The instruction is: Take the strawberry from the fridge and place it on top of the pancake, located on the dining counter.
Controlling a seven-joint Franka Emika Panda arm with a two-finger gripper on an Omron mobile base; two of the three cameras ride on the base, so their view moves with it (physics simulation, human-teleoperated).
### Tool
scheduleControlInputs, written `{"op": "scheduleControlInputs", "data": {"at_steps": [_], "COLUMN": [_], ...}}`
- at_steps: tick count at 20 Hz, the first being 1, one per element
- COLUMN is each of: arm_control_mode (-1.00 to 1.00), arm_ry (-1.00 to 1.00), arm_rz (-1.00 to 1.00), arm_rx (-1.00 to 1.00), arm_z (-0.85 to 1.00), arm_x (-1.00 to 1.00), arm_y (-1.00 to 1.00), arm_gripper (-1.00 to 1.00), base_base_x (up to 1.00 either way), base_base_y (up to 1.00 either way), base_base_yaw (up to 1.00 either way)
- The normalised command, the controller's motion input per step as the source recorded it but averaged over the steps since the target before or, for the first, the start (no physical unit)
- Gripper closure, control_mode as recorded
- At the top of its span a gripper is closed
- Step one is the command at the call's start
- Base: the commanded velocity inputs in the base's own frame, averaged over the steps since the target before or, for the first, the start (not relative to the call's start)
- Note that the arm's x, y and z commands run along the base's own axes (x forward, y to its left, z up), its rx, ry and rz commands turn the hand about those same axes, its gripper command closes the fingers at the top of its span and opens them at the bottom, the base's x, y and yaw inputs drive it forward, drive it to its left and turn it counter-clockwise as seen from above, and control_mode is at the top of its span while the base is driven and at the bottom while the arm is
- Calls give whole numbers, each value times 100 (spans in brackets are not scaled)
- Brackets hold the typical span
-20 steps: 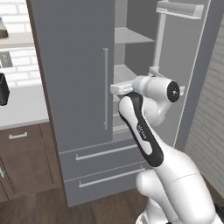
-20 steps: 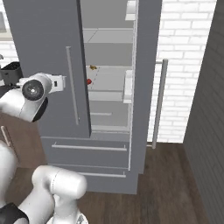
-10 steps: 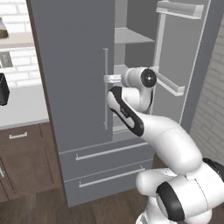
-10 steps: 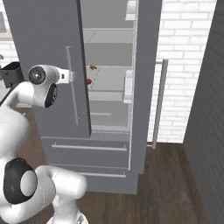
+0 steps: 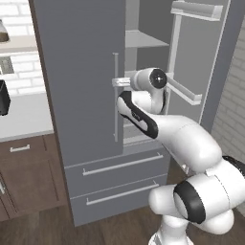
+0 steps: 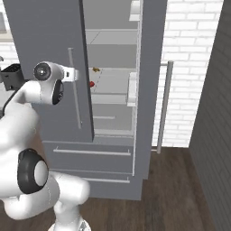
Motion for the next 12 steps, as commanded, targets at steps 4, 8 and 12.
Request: {"op": "scheduleControlInputs", "data": {"at_steps": [4,8,12], "arm_control_mode": [-100,-100,-100], "arm_ry": [0,0,0], "arm_rz": [0,0,0], "arm_rx": [0,0,0], "arm_z": [-13,-11,-10], "arm_x": [42,49,48], "arm_y": [0,0,1], "arm_gripper": [-100,-100,-100], "base_base_x": [0,0,0], "base_base_y": [0,0,0], "base_base_yaw": [0,0,0]}}
